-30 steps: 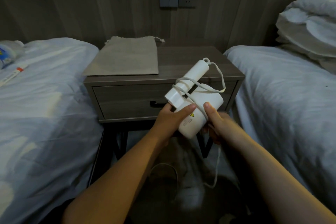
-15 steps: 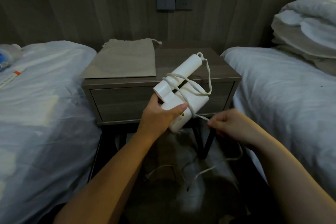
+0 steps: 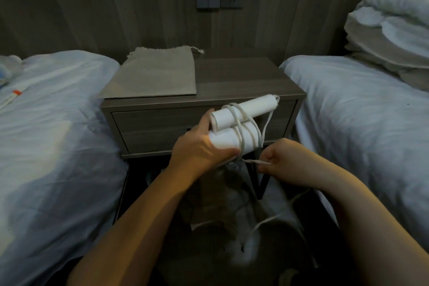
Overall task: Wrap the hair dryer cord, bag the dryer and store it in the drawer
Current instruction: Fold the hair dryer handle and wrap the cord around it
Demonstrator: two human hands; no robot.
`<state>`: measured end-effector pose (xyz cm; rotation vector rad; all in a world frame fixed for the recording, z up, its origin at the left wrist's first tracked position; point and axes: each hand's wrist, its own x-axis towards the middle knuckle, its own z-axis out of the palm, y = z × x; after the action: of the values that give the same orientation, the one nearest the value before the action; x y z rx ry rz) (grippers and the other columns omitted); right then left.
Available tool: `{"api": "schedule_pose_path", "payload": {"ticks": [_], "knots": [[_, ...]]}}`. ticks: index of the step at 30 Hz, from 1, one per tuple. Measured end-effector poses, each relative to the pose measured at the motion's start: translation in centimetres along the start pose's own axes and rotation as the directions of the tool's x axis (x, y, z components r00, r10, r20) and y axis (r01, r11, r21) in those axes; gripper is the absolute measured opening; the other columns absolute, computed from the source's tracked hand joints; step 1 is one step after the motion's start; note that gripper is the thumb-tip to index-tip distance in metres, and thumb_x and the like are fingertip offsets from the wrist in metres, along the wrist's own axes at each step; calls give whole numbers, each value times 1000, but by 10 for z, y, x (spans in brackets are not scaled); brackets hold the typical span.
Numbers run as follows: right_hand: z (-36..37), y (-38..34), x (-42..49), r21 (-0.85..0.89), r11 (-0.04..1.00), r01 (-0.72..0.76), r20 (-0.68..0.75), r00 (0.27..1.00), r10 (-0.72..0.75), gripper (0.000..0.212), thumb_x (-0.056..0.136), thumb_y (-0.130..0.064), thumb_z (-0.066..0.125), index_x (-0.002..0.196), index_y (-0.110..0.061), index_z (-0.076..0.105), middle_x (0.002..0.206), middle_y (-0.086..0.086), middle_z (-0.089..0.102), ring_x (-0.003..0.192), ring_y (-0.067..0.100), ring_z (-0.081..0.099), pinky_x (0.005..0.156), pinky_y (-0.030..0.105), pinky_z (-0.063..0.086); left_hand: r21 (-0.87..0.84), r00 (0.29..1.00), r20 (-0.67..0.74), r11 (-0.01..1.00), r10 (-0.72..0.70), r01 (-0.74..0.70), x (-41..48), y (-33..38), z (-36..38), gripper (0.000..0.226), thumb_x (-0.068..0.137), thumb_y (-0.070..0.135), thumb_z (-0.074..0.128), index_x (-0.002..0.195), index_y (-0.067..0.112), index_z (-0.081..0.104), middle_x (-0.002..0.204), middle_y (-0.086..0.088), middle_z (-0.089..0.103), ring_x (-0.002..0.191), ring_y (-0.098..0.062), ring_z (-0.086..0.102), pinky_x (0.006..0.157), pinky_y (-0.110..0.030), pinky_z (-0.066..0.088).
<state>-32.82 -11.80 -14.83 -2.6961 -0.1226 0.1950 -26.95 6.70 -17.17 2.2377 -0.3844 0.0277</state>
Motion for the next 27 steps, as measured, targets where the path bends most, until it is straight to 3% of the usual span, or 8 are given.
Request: {"api": "schedule_pose_path", "payload": {"ticks": [4, 7, 10, 13, 17, 20, 25, 27], "knots": [[-10, 3, -9, -66, 997, 27, 0, 1000, -27, 28, 82, -29, 64, 56, -35, 57, 60, -15, 55, 62, -2, 54, 64, 18, 40, 157, 990, 139, 988, -27, 5, 4, -6, -3, 95, 64, 58, 71, 142, 44, 18, 136, 4, 51, 121, -23, 51, 103, -42, 41], [-12, 2, -12, -116, 993, -11, -216, 976, -15, 18, 75, -33, 72, 60, -26, 64, 58, -11, 55, 60, 5, 52, 62, 24, 44, 263, 977, 214, 964, -16, -42, 4, -11, -5, 99, 67, 55, 72, 145, 40, 13, 138, 0, 49, 119, -23, 51, 100, -40, 43], [-8, -2, -13, -235, 972, -21, -433, 897, -85, 23, 70, -39, 76, 66, -19, 66, 59, -2, 58, 63, 18, 55, 58, 26, 40, 286, 971, 239, 953, 25, -95, 1, -14, -1, 101, 66, 55, 74, 146, 36, 14, 138, 1, 50, 119, -19, 51, 100, -38, 43], [-6, -5, -13, -250, 967, 43, -446, 881, -155, 21, 70, -37, 76, 70, -19, 67, 64, 1, 64, 66, 20, 58, 60, 26, 40, 289, 961, 272, 949, 44, -126, -1, -12, 1, 100, 63, 54, 75, 144, 37, 18, 134, 2, 52, 116, -19, 52, 99, -41, 45], [-10, -2, -12, -92, 986, 138, -395, 904, -163, 2, 75, -20, 74, 74, -20, 72, 72, -5, 66, 71, 12, 59, 69, 28, 47, 301, 943, 330, 940, 52, -157, -1, -11, 1, 106, 56, 57, 78, 143, 41, 19, 133, 6, 53, 115, -19, 53, 93, -36, 46], [-11, 5, -11, -25, 986, 167, -339, 926, -166, 16, 79, -8, 66, 85, -22, 72, 82, -6, 69, 80, 10, 63, 78, 28, 51, 342, 932, 351, 915, 85, -212, -3, -10, 2, 106, 56, 60, 76, 143, 44, 18, 131, 8, 55, 111, -16, 55, 85, -29, 43], [-9, 7, -6, 78, 991, 110, -409, 910, -69, 17, 73, -16, 76, 74, -27, 63, 68, -10, 63, 71, 7, 61, 63, 13, 43, 367, 905, 404, 881, 137, -297, -7, -9, 6, 105, 55, 63, 74, 142, 46, 17, 134, 12, 53, 115, -13, 53, 90, -30, 43], [-10, 7, -3, 94, 994, 59, -443, 896, -11, 24, 65, -23, 82, 67, -23, 58, 63, -9, 59, 65, 7, 57, 57, 15, 41, 375, 891, 431, 869, 145, -323, -7, -10, 8, 106, 57, 64, 74, 143, 46, 15, 138, 11, 49, 120, -15, 50, 94, -32, 42]]}}
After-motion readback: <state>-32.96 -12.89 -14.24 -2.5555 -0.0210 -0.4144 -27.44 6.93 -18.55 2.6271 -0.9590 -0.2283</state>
